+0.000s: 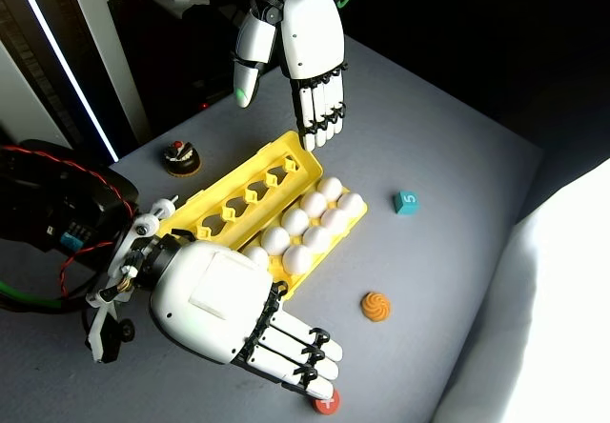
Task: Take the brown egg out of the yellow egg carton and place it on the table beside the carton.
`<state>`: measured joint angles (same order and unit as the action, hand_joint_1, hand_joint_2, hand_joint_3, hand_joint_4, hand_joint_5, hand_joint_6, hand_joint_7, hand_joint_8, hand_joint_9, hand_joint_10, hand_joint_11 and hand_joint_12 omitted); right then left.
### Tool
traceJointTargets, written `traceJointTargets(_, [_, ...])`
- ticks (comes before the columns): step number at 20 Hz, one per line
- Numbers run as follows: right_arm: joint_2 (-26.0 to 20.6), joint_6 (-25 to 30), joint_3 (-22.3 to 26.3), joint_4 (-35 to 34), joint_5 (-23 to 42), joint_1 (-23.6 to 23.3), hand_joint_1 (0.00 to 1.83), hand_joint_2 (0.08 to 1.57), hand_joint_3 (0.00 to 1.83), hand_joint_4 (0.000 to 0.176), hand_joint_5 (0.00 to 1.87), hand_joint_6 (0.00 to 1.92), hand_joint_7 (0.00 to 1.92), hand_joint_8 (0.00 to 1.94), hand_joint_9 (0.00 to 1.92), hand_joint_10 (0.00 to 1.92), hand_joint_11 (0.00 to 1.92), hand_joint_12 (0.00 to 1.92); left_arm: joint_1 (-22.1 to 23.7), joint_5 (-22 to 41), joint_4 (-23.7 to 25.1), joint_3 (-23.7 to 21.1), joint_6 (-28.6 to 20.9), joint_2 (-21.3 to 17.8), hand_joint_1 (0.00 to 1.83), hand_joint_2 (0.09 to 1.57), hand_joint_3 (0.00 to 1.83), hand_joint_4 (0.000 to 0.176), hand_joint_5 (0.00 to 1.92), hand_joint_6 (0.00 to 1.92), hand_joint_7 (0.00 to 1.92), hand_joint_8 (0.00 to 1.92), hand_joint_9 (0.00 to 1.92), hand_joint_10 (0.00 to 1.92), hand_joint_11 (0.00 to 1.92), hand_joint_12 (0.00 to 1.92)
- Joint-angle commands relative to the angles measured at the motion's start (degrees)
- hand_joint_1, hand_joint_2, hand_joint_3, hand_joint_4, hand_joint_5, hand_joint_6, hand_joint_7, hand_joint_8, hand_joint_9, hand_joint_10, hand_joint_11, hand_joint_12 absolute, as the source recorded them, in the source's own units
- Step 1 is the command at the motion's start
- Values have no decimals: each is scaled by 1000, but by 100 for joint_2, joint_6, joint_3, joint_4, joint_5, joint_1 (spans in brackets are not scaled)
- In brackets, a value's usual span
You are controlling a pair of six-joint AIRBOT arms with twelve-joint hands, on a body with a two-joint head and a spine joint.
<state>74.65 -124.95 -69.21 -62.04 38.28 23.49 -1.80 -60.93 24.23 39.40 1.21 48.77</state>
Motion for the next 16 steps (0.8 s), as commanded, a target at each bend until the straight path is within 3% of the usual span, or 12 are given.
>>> traceJointTargets(1, [-4,36,-37,305,413,-33,772,773,9,154,1184,24,20,7,0,0,0,0,23,197,173,15,-30,-14,0,1221,1,0,29,11,0,0,0,0,0,0])
traceJointTargets(4, [37,57,-68,315,413,-33,774,795,14,157,1180,17,0,0,0,0,0,0,22,197,173,15,-30,-14,0,1217,0,0,29,10,0,0,0,0,0,0])
traceJointTargets(5, [47,58,-68,327,414,-34,838,793,10,175,1244,38,52,16,0,0,0,0,22,197,173,15,-30,-15,0,1222,2,0,45,14,17,6,0,0,0,0])
traceJointTargets(6, [54,60,-67,332,414,-34,1046,924,11,176,1383,140,69,11,0,0,0,0,22,197,173,15,-30,-15,0,1221,1,0,45,13,17,6,0,0,0,0])
traceJointTargets(9, [59,79,-67,402,415,-41,1115,954,7,176,1431,173,118,23,0,0,0,0,22,197,173,15,-30,-15,0,1227,3,0,31,5,0,0,0,0,0,0])
traceJointTargets(10, [59,79,-67,408,415,-49,1136,953,2,127,1453,142,195,11,0,0,0,0,22,197,173,15,-30,-15,0,1223,1,0,34,6,0,0,0,0,0,0])
traceJointTargets(12, [59,80,-67,409,415,-50,1139,955,2,117,1455,135,208,7,0,0,0,0,22,197,173,15,-30,-15,0,1222,0,0,29,3,0,0,0,0,0,0])
traceJointTargets(13, [58,80,-66,411,416,-53,1127,957,1,164,1450,140,200,3,0,0,0,0,22,197,173,15,-30,-15,0,1228,3,0,41,8,8,3,0,0,0,0])
traceJointTargets(14, [58,79,-66,418,419,-54,1115,974,0,174,1372,296,166,20,0,0,0,0,22,197,173,17,-30,-15,0,1225,2,0,40,7,8,3,0,0,0,0])
traceJointTargets(15, [58,79,-66,422,422,-58,1122,977,0,141,1330,391,184,10,0,0,0,0,22,197,173,18,-30,-15,0,1225,2,0,40,6,5,1,0,0,0,0])
traceJointTargets(16, [57,79,-66,423,429,-73,1116,976,0,162,1331,384,206,10,0,0,0,0,22,197,173,20,-30,-15,0,1228,3,0,27,0,0,0,0,0,0,0])
